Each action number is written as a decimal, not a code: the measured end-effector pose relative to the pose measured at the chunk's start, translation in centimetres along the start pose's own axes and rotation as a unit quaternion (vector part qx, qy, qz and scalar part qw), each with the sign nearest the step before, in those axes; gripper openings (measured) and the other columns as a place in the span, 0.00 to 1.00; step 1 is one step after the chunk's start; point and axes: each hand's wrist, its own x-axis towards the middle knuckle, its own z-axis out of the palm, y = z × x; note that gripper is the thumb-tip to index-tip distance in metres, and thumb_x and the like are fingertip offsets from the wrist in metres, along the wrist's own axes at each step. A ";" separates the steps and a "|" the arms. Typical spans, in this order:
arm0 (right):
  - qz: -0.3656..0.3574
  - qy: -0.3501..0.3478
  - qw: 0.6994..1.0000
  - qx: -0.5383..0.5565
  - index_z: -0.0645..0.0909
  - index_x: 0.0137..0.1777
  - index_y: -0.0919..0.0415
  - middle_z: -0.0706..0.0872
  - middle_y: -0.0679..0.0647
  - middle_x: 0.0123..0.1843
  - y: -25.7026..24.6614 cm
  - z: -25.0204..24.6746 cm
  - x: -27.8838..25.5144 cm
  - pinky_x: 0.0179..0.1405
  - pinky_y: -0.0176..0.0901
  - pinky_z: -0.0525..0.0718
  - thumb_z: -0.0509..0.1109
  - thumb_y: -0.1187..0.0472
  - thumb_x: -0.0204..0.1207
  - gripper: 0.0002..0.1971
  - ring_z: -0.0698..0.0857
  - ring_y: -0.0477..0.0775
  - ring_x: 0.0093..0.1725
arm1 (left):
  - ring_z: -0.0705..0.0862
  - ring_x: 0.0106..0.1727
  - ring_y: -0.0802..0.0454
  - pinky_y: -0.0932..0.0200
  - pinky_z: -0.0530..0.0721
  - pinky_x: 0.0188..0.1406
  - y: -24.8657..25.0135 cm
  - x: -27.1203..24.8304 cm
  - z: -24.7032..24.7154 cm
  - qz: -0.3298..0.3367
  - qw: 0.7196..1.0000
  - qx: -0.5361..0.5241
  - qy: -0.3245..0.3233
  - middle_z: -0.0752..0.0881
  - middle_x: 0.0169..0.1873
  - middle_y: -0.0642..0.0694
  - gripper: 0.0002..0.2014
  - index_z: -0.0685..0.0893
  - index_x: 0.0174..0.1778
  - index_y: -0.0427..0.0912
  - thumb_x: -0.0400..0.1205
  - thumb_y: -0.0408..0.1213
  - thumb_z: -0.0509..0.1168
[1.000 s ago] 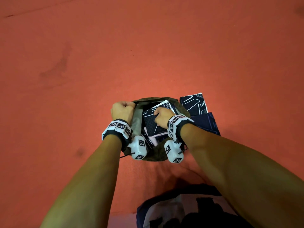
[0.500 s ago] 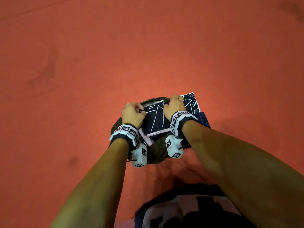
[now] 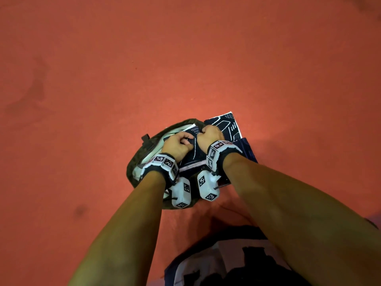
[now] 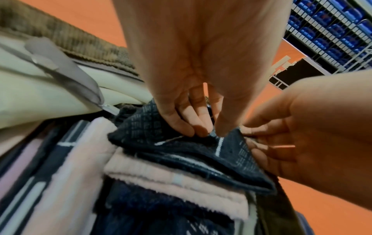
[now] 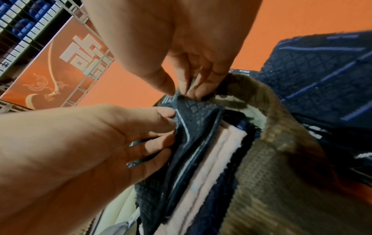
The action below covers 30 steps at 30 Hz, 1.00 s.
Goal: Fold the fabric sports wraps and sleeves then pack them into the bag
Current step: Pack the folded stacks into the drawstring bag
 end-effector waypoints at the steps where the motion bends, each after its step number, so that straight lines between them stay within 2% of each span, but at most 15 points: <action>1: 0.000 0.007 1.000 0.010 0.81 0.69 0.66 0.81 0.63 0.70 0.0 0.0 -0.3 0.56 0.46 0.80 0.64 0.61 0.82 0.18 0.83 0.64 0.63 | 0.81 0.34 0.49 0.49 0.86 0.42 0.0 0.1 0.2 0.000 1.000 0.000 -0.005 0.85 0.34 0.48 0.14 0.87 0.47 0.52 0.74 0.27 0.70; 3: -0.007 0.023 0.999 0.028 0.80 0.71 0.63 0.79 0.60 0.73 0.1 -0.2 -1.0 0.64 0.47 0.79 0.64 0.61 0.81 0.19 0.81 0.63 0.68 | 0.80 0.33 0.52 0.53 0.84 0.41 0.0 0.4 0.8 0.001 1.000 0.008 -0.009 0.84 0.33 0.52 0.15 0.88 0.52 0.51 0.75 0.27 0.69; 4: -0.011 0.029 0.999 0.032 0.81 0.72 0.62 0.79 0.59 0.73 0.3 -0.5 -1.3 0.66 0.47 0.78 0.64 0.61 0.81 0.19 0.81 0.62 0.69 | 0.79 0.33 0.55 0.59 0.81 0.39 0.0 0.4 1.1 0.003 1.000 0.018 -0.007 0.83 0.32 0.54 0.16 0.88 0.55 0.50 0.76 0.27 0.68; 6: -0.021 0.040 0.998 0.035 0.81 0.71 0.61 0.80 0.58 0.72 0.4 -1.1 -1.9 0.67 0.46 0.78 0.65 0.62 0.81 0.19 0.81 0.61 0.69 | 0.78 0.34 0.57 0.64 0.76 0.42 0.0 0.2 1.6 0.008 0.999 0.035 -0.005 0.82 0.34 0.56 0.20 0.88 0.61 0.48 0.76 0.26 0.67; 8: -0.028 0.051 0.997 0.047 0.81 0.70 0.60 0.81 0.56 0.72 0.4 -1.6 -2.7 0.69 0.44 0.76 0.65 0.62 0.81 0.18 0.81 0.59 0.70 | 0.82 0.41 0.53 0.63 0.78 0.47 0.0 -0.2 1.9 0.011 0.998 0.057 -0.010 0.84 0.41 0.53 0.24 0.86 0.67 0.49 0.76 0.26 0.66; 10: -0.039 0.060 0.995 0.065 0.83 0.68 0.59 0.82 0.54 0.72 0.2 -1.9 -3.4 0.69 0.42 0.75 0.64 0.63 0.81 0.17 0.81 0.57 0.70 | 0.85 0.51 0.47 0.60 0.82 0.56 0.1 -0.8 2.1 0.016 0.995 0.095 -0.007 0.87 0.52 0.48 0.26 0.83 0.73 0.49 0.77 0.28 0.66; 13: -0.064 0.068 0.992 0.086 0.85 0.65 0.56 0.84 0.52 0.68 -0.2 -2.3 -4.5 0.68 0.43 0.78 0.65 0.62 0.81 0.15 0.82 0.56 0.67 | 0.85 0.62 0.42 0.53 0.83 0.65 -0.1 -1.2 2.0 0.011 0.991 0.133 -0.011 0.85 0.64 0.41 0.29 0.80 0.76 0.52 0.76 0.32 0.66; 16: -0.087 0.070 0.990 0.080 0.87 0.62 0.54 0.87 0.52 0.65 -0.1 -2.7 -5.6 0.67 0.46 0.81 0.65 0.62 0.80 0.14 0.84 0.56 0.64 | 0.84 0.64 0.40 0.47 0.83 0.68 -1.1 -1.0 2.0 -0.012 0.988 0.150 -0.028 0.82 0.68 0.38 0.35 0.78 0.77 0.56 0.69 0.42 0.63; 19: -0.088 0.051 0.991 0.087 0.87 0.61 0.53 0.90 0.54 0.60 0.4 -2.9 -6.1 0.63 0.46 0.84 0.65 0.61 0.79 0.14 0.87 0.57 0.60 | 0.83 0.67 0.42 0.47 0.81 0.70 -1.6 -0.8 2.3 -0.025 0.986 0.157 -0.048 0.80 0.72 0.40 0.40 0.75 0.79 0.58 0.64 0.49 0.62; 20: -0.085 0.041 0.992 0.085 0.87 0.63 0.54 0.90 0.54 0.60 0.5 -3.1 -6.1 0.62 0.46 0.84 0.65 0.61 0.80 0.15 0.87 0.58 0.61 | 0.82 0.67 0.42 0.47 0.81 0.70 -1.2 -1.2 2.4 -0.024 0.985 0.162 -0.057 0.79 0.72 0.39 0.42 0.73 0.80 0.56 0.64 0.50 0.63; 23: -0.070 0.009 0.996 0.054 0.84 0.67 0.58 0.86 0.56 0.67 0.7 -3.4 -6.4 0.60 0.42 0.80 0.66 0.62 0.81 0.16 0.84 0.59 0.65 | 0.83 0.66 0.41 0.48 0.82 0.68 0.9 -3.2 2.4 -0.018 0.987 0.150 -0.058 0.80 0.70 0.39 0.41 0.74 0.80 0.50 0.66 0.50 0.66; 25: -0.061 0.011 0.997 0.042 0.84 0.66 0.60 0.86 0.58 0.66 1.1 -3.7 -6.6 0.53 0.41 0.78 0.66 0.64 0.79 0.16 0.84 0.61 0.63 | 0.84 0.62 0.43 0.52 0.82 0.65 1.8 -4.3 2.5 -0.012 0.991 0.128 -0.032 0.85 0.64 0.41 0.30 0.78 0.75 0.45 0.75 0.44 0.69; 28: -0.046 0.018 0.998 0.039 0.82 0.68 0.60 0.86 0.59 0.66 2.4 -4.4 -7.0 0.57 0.44 0.79 0.65 0.64 0.78 0.18 0.83 0.63 0.64 | 0.86 0.51 0.48 0.62 0.82 0.54 2.2 -5.1 3.0 -0.017 0.995 0.098 -0.016 0.88 0.48 0.46 0.13 0.84 0.61 0.46 0.80 0.34 0.68; 30: -0.035 0.026 0.998 0.041 0.82 0.65 0.62 0.86 0.60 0.64 3.7 -5.2 -7.4 0.58 0.47 0.81 0.65 0.64 0.79 0.16 0.83 0.64 0.62 | 0.88 0.42 0.48 0.57 0.87 0.54 2.4 -5.6 3.9 -0.014 0.999 0.042 -0.027 0.89 0.38 0.46 0.07 0.85 0.48 0.46 0.78 0.31 0.66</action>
